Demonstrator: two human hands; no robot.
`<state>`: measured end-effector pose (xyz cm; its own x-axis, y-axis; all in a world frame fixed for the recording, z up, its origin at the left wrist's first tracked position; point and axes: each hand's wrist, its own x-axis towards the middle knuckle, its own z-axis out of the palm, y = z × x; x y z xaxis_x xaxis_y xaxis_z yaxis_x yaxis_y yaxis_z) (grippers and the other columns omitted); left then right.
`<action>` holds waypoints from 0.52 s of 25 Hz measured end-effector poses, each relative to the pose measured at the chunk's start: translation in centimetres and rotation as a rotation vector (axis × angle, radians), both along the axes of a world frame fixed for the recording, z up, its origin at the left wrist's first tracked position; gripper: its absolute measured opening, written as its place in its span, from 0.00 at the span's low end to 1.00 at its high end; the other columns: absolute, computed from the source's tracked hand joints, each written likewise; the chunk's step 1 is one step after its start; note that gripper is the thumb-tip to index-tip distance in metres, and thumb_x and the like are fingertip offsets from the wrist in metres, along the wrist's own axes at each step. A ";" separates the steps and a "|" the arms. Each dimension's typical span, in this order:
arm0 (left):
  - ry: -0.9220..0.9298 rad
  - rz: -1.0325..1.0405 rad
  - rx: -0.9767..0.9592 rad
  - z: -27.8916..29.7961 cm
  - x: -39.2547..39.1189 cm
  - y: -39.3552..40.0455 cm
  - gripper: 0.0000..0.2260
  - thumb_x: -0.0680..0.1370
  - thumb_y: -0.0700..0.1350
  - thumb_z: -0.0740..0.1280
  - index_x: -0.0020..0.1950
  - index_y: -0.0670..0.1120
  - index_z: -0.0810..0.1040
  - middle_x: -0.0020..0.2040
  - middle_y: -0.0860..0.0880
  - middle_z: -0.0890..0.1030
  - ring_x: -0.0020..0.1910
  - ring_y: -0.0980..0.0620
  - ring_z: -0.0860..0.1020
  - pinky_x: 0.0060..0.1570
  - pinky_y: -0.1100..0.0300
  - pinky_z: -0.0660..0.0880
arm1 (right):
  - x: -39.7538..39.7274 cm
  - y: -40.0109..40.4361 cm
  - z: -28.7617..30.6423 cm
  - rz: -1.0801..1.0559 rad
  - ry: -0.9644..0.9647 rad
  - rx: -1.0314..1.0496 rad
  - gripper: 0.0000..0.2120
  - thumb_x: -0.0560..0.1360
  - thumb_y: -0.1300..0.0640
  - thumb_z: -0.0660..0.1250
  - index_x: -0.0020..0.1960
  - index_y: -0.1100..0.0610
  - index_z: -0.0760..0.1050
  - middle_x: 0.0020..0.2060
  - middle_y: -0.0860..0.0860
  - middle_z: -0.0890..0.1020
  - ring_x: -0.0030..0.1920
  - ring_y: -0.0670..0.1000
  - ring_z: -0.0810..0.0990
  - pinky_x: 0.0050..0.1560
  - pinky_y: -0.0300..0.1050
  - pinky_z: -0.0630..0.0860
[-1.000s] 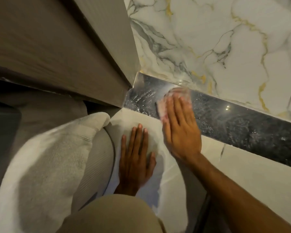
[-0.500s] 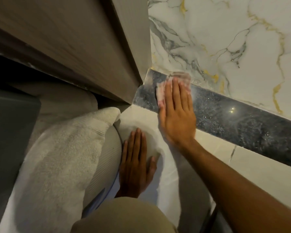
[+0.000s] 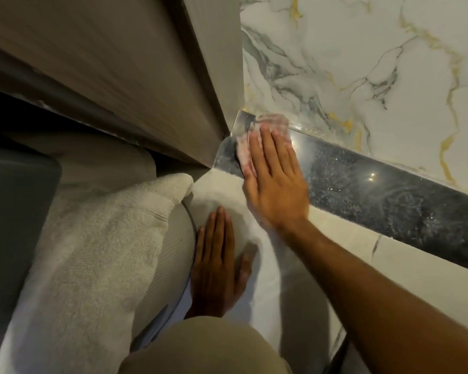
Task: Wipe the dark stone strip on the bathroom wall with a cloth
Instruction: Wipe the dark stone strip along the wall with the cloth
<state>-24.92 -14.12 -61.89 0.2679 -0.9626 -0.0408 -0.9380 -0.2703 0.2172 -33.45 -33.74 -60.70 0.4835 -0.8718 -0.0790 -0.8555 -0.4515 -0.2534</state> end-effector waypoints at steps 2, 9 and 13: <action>0.012 0.012 -0.017 -0.1 -0.1 0.0 0.33 0.89 0.61 0.54 0.85 0.38 0.65 0.86 0.37 0.66 0.86 0.39 0.65 0.84 0.41 0.64 | 2.0 1.0 0.0 -0.032 0.010 0.049 0.34 0.90 0.45 0.49 0.91 0.57 0.47 0.92 0.58 0.50 0.92 0.57 0.48 0.93 0.60 0.52; -0.070 -0.097 0.032 -1.2 -0.5 -0.7 0.34 0.88 0.60 0.56 0.89 0.41 0.58 0.90 0.39 0.57 0.89 0.38 0.56 0.87 0.34 0.55 | -5.8 0.6 -0.2 0.022 0.003 -0.012 0.33 0.90 0.45 0.50 0.91 0.57 0.51 0.91 0.57 0.52 0.92 0.55 0.49 0.94 0.56 0.47; -0.100 -0.133 -0.007 -2.5 -0.1 -0.5 0.36 0.88 0.61 0.59 0.90 0.42 0.57 0.90 0.39 0.56 0.89 0.38 0.56 0.87 0.32 0.54 | -1.5 -0.8 -0.3 -0.048 0.009 -0.004 0.33 0.91 0.46 0.48 0.91 0.58 0.46 0.92 0.59 0.49 0.92 0.57 0.47 0.93 0.61 0.52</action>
<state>-25.05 -14.63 -64.43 0.1408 -0.9899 -0.0136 -0.9823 -0.1414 0.1227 -34.98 -34.54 -61.03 0.4403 -0.8943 -0.0799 -0.8784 -0.4107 -0.2443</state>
